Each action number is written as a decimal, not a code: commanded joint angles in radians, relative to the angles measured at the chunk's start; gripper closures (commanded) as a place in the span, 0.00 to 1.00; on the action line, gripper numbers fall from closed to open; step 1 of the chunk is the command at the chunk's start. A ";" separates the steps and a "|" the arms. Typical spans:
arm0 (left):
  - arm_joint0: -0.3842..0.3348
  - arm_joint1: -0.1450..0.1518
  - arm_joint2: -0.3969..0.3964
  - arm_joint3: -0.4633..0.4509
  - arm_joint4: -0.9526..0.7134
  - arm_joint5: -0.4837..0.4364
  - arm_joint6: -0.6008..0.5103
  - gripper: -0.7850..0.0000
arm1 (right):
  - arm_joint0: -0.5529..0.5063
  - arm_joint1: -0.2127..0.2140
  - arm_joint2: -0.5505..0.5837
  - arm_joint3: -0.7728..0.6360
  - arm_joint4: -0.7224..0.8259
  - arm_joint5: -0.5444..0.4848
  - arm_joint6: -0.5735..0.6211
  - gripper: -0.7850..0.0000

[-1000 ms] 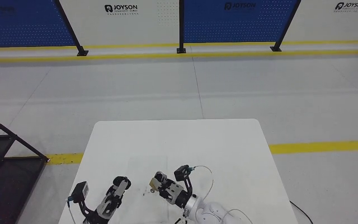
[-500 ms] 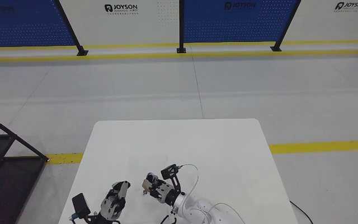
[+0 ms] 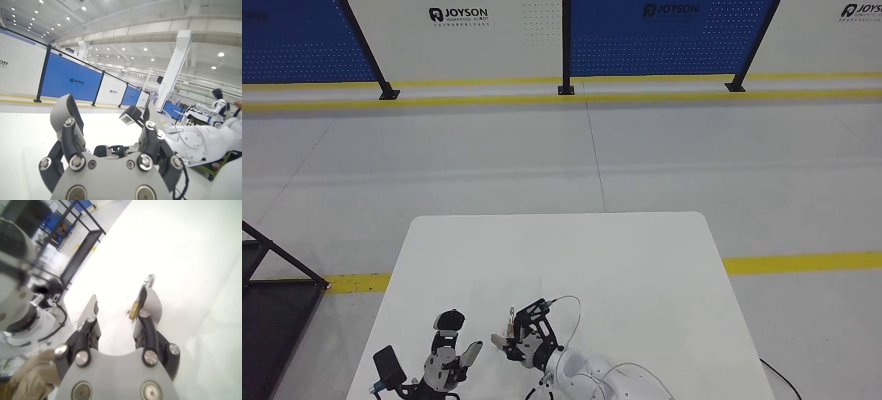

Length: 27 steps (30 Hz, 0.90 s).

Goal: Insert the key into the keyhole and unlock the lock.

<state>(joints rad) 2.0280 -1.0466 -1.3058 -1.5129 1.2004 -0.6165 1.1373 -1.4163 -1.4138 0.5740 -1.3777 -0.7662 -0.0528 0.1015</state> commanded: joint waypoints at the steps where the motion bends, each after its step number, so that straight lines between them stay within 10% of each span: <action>1: -0.002 -0.001 0.001 0.003 0.002 0.002 0.002 0.00 | -0.010 0.005 0.009 -0.023 -0.020 0.010 -0.002 0.00; 18: 0.019 -0.002 -0.038 -0.004 -0.037 -0.002 -0.006 0.00 | -0.448 0.179 0.404 -0.589 -0.396 -0.047 -0.132 0.00; 27: 0.019 -0.002 -0.038 -0.004 -0.037 -0.002 -0.006 0.00 | -0.447 0.179 0.403 -0.589 -0.396 -0.047 -0.132 0.00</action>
<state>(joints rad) 2.0471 -1.0481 -1.3436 -1.5168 1.1635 -0.6189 1.1316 -1.8635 -1.2345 0.9775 -1.9664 -1.1623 -0.1001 -0.0303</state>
